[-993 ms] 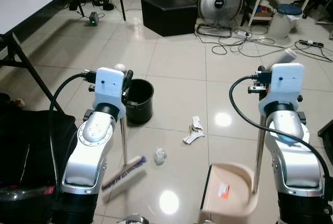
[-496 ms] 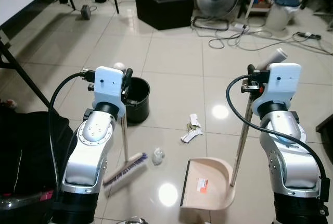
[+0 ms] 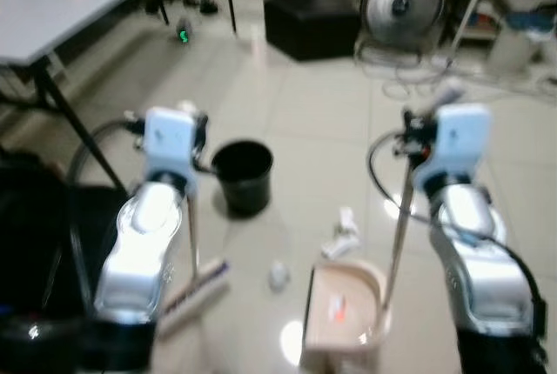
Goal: Sweep floor
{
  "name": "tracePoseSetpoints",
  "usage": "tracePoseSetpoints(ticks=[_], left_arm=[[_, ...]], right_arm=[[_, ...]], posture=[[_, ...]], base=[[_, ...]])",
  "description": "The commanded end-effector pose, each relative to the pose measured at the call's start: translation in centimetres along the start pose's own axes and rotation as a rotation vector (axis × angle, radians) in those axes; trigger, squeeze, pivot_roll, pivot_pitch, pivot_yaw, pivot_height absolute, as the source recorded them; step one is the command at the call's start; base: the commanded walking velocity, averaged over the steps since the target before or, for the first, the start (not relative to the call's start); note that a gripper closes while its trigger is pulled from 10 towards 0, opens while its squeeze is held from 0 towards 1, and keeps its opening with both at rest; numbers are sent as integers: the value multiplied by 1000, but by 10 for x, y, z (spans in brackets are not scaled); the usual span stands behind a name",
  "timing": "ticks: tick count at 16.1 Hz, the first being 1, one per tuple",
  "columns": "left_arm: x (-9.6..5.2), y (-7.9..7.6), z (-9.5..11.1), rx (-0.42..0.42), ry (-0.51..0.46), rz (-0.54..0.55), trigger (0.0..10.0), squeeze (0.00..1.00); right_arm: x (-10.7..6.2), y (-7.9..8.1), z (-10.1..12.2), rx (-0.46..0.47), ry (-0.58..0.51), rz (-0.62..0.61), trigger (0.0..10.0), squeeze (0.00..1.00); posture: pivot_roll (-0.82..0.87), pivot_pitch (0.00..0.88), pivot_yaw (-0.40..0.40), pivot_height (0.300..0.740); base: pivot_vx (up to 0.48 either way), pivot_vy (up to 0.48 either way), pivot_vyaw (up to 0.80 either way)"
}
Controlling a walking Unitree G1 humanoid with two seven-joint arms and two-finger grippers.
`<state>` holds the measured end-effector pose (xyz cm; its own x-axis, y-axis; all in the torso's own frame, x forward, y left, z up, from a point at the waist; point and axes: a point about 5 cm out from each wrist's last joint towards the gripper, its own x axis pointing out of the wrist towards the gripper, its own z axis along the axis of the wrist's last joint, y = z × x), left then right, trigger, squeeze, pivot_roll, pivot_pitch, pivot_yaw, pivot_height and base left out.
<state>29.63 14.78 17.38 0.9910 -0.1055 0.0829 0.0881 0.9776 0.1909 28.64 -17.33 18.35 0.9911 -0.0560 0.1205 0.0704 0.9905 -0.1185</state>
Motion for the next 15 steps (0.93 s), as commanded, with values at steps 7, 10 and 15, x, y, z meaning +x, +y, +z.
tracePoseSetpoints(ticks=[7,10,15], left_arm=[[3,3,10,-6,-54,2,10000,0],[4,2,9,-6,-53,-1,10000,0],[1,3,5,-9,-41,6,10000,0]], right_arm=[[0,-4,8,-31,-52,-24,10000,0],[1,-3,7,-26,-52,-25,10000,0],[0,-1,5,-27,-56,-3,10000,0]], posture=[[-5,16,20,740],[-4,19,22,740],[3,42,17,740]], base=[[333,0,0],[334,0,0],[335,0,0]])
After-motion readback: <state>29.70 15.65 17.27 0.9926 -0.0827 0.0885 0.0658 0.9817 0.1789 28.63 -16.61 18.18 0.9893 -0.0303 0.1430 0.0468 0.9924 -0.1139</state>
